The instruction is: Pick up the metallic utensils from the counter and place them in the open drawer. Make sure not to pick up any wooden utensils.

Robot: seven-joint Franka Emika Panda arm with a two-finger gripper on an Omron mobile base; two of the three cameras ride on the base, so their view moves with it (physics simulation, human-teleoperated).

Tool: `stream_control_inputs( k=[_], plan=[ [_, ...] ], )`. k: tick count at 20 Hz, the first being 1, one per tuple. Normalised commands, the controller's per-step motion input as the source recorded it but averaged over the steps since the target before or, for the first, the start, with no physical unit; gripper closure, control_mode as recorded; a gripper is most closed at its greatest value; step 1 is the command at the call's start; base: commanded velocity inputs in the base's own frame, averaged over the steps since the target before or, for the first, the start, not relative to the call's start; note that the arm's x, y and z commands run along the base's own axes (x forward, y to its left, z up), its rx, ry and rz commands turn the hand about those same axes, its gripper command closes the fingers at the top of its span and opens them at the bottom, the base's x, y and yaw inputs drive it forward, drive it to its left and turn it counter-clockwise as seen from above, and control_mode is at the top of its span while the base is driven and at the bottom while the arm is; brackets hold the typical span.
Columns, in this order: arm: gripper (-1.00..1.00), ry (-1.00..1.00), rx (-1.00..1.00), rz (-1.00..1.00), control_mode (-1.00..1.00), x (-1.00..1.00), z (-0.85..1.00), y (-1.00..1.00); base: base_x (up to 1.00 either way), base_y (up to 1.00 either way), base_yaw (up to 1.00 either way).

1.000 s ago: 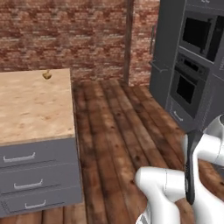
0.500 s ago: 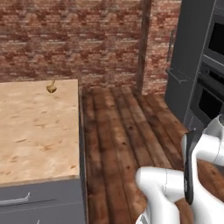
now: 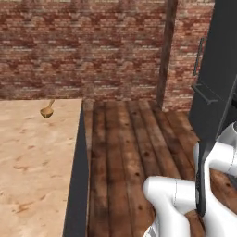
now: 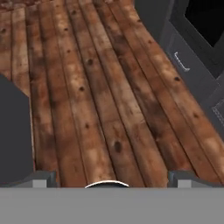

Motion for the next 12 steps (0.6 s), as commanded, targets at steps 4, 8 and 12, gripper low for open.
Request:
stream_control_inputs(
  k=[4, 8, 12],
  plan=[
    [-1.0, 0.0, 0.0, 0.0, 1.0, 0.0, 0.0, 0.0, 1.0, 0.0, 0.26],
    [-1.0, 0.0, 0.0, 0.0, 1.0, 0.0, 0.0, 0.0, 1.0, -0.01, 0.27],
    [-1.0, 0.0, 0.0, 0.0, 1.0, 0.0, 0.0, 0.0, 1.0, -0.12, 0.32]
  ],
)
